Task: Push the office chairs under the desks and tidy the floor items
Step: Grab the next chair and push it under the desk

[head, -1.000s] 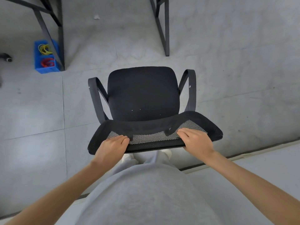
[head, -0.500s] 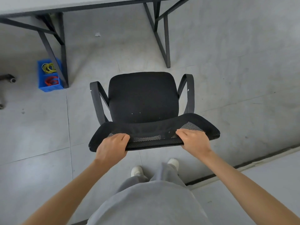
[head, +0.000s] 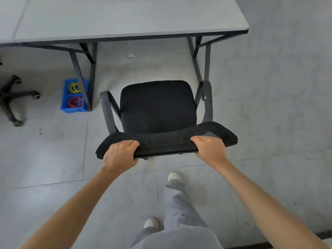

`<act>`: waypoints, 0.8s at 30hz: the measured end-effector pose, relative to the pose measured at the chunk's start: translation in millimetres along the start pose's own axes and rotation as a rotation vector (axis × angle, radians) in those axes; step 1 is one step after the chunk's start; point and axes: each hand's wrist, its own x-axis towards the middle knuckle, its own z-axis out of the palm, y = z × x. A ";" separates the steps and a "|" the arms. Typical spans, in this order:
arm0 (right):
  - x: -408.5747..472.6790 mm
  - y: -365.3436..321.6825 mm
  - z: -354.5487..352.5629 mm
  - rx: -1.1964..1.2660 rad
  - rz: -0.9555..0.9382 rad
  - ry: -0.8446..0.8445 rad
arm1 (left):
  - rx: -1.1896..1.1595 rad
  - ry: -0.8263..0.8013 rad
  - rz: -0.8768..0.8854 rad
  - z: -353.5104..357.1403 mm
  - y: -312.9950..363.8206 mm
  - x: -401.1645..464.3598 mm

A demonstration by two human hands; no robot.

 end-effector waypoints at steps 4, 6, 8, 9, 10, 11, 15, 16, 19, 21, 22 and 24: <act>69.3 12.3 4.7 -0.010 -0.026 0.000 | 0.032 -0.015 -0.056 -12.4 -32.5 53.8; 100.7 17.7 5.1 -0.009 -0.049 -0.015 | 0.023 -0.031 -0.083 -18.0 -47.1 78.8; 130.7 23.9 5.8 -0.004 -0.065 -0.020 | 0.014 -0.053 -0.095 -21.2 -62.3 103.6; 145.5 26.6 7.0 -0.003 -0.062 -0.021 | 0.016 -0.066 -0.100 -22.0 -71.2 116.2; 161.4 28.2 7.7 -0.004 -0.055 -0.023 | 0.018 -0.082 -0.111 -22.8 -80.8 129.1; 178.5 29.2 9.0 -0.004 -0.045 -0.026 | 0.015 -0.098 -0.125 -25.1 -90.4 142.2; 248.3 33.2 18.5 -0.030 -0.031 -0.026 | 0.004 -0.134 -0.148 -35.5 -132.2 200.0; 266.7 35.9 20.9 -0.038 -0.030 -0.025 | 0.003 -0.135 -0.145 -37.7 -142.6 215.2; 319.1 44.0 26.8 -0.049 -0.023 -0.012 | 0.014 -0.133 -0.147 -41.0 -170.7 257.8; 354.1 48.0 26.1 -0.035 -0.015 0.002 | 0.006 -0.138 -0.162 -44.6 -187.9 283.5; 370.0 50.3 25.3 -0.024 -0.015 0.005 | 0.000 -0.140 -0.165 -45.8 -195.9 295.7; 399.3 54.2 22.3 -0.010 -0.025 0.002 | -0.001 -0.147 -0.165 -47.8 -210.8 318.8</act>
